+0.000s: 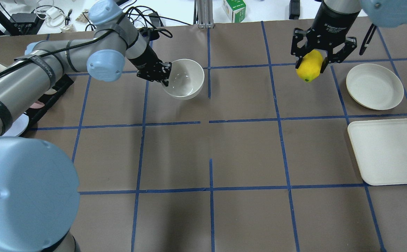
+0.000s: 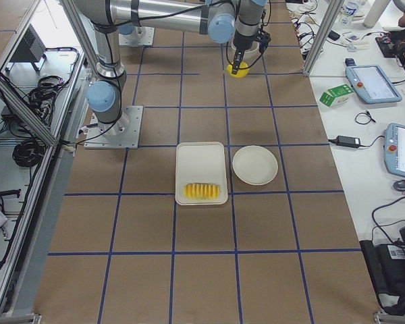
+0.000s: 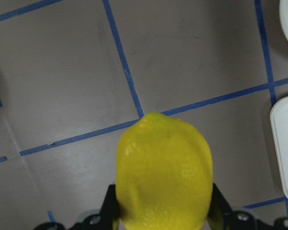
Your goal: Place bowl and put lemon in it
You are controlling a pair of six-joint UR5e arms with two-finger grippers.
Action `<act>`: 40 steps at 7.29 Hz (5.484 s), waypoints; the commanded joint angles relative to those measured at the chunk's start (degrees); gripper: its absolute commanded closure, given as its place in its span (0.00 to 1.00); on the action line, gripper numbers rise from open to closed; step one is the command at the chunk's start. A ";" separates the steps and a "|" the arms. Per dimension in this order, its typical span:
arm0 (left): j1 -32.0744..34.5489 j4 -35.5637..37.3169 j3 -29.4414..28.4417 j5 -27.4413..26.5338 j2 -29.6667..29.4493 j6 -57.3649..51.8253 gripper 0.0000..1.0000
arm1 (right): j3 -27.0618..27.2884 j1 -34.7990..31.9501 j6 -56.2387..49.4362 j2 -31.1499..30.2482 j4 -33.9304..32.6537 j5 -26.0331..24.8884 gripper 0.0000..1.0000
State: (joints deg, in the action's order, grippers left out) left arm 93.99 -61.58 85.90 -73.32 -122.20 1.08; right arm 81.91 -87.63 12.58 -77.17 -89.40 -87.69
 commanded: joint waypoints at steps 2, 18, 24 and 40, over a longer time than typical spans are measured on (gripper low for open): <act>5.07 1.46 4.17 -0.16 1.52 5.68 1.00 | 0.27 -2.98 1.39 0.45 -0.51 2.41 1.00; -6.01 -12.18 3.96 -8.79 15.38 0.59 0.00 | 0.44 -20.19 8.50 14.84 -16.41 3.58 1.00; -4.35 -30.88 -7.85 -15.45 23.50 0.59 0.00 | 6.07 -21.97 9.74 17.14 -25.12 6.21 0.33; -4.07 -29.30 -5.48 -18.97 22.80 1.11 0.00 | 6.07 -2.63 -8.71 -15.82 6.96 -2.57 0.00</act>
State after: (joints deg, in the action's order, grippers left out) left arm 89.92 -90.89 80.49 -92.34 -99.39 2.11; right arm 87.83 -90.25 5.05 -92.99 -82.35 -90.31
